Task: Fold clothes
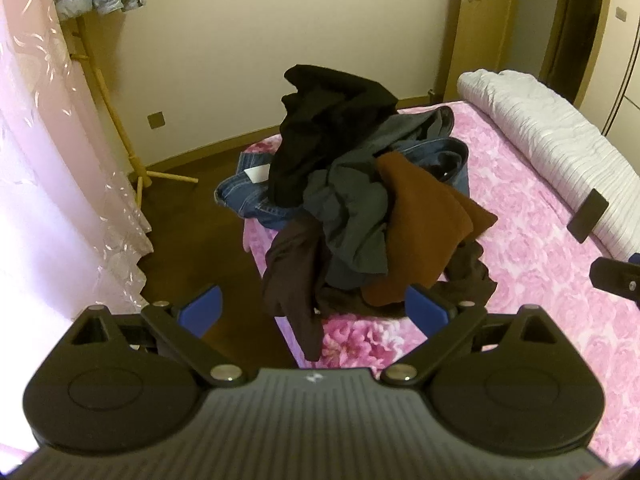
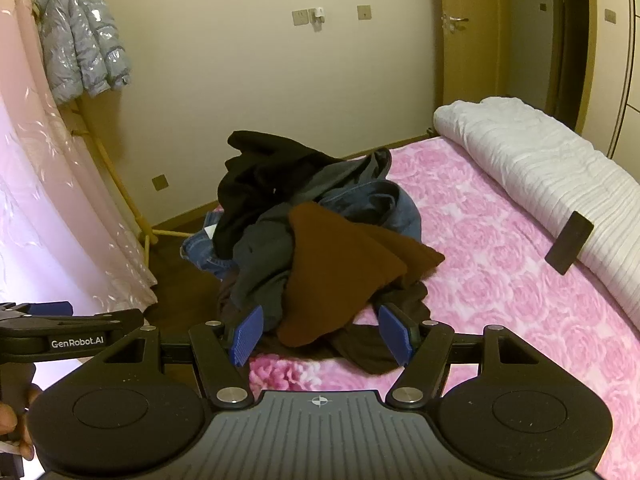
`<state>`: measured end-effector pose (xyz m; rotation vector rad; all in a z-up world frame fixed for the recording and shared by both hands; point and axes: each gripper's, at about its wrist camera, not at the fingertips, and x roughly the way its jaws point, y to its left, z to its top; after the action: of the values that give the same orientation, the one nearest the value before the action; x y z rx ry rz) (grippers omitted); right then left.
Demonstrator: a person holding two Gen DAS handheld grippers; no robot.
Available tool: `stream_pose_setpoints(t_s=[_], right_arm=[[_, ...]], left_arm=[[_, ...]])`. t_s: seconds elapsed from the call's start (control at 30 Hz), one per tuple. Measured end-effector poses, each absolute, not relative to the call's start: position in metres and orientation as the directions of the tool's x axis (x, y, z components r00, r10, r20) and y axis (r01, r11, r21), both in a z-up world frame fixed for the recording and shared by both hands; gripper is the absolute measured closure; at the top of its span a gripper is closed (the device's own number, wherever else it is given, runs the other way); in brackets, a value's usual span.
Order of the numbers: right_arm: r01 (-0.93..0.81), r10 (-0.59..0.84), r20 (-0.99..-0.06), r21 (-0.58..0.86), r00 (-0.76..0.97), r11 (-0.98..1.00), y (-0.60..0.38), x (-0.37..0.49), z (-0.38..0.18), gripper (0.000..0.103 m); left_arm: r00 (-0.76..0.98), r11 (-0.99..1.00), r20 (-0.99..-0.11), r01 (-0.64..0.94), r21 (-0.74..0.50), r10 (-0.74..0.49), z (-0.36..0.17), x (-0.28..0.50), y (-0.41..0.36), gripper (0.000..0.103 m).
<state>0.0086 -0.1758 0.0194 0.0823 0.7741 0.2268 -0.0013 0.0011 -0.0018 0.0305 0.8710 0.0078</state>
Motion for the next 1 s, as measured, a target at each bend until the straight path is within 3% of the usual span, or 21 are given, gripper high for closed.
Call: stream_pose_setpoints(t_s=[0.33,1.0], right_arm=[[-0.175,0.240,-0.678,0.163,0.695,0.971,-0.178,0.009,0.015,0.037],[-0.175,0.231,-0.698,0.153,0.678,0.973,-0.172,0.010,0.014,0.037]], left_arm=[[0.637,1.000,-0.771,0.011,-0.005,-0.011,-0.026,-0.018,0.014,0.009],[0.598,1.000,-0.802,0.002,0.007,0.005,-0.019,-0.012,0.005,0.009]])
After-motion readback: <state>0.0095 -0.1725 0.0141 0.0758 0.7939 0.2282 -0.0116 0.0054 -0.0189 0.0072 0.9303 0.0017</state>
